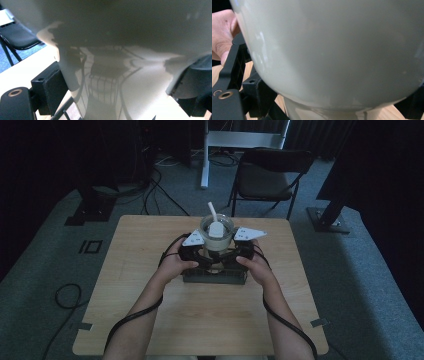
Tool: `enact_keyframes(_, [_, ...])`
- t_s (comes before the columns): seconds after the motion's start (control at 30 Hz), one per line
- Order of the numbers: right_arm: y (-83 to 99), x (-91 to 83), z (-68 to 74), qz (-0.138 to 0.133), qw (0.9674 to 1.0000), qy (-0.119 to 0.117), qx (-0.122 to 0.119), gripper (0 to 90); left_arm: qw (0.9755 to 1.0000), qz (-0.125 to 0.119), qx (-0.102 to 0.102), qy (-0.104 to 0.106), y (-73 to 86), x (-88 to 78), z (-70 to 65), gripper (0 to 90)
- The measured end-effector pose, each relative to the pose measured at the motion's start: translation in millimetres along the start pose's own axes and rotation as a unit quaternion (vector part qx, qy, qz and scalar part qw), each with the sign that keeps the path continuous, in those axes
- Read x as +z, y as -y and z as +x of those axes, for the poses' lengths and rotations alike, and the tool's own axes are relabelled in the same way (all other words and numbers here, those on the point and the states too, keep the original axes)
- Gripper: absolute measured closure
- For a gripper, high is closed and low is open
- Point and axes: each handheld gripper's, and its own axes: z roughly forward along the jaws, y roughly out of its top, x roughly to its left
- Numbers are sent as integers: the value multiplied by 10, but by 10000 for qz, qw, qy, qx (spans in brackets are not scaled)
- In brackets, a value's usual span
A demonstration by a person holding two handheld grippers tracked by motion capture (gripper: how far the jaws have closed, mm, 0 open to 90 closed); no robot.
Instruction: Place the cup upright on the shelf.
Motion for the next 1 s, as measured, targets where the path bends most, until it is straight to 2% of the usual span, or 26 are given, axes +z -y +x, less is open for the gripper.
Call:
enact_keyframes(0.1, [1, 7, 3, 59, 10000, -6, -43, 85, 9999, -119, -116, 33, 38, 6, 1, 107])
enact_keyframes(0.2, [-4, 20, 8, 162, 9999, 1, -49, 85, 9998, -146, -133, 17, 65, 7, 1, 108])
enact_keyframes(0.47, [-10, 9, 36, 559, 9983, 20, -164, 84, 10000, -81, 6, -21, 118, 29, -33, 108])
enact_keyframes(0.77, [-1, -13, 88, 594, 9979, 174, -203, 85, 9999, -144, 64, -50, 139, 35, -57, 107])
enact_keyframes(1.0, [31, -50, 110, 562, 9979, 313, 6, 86, 9997, -229, 7, -102, 164, 46, -71, 107])
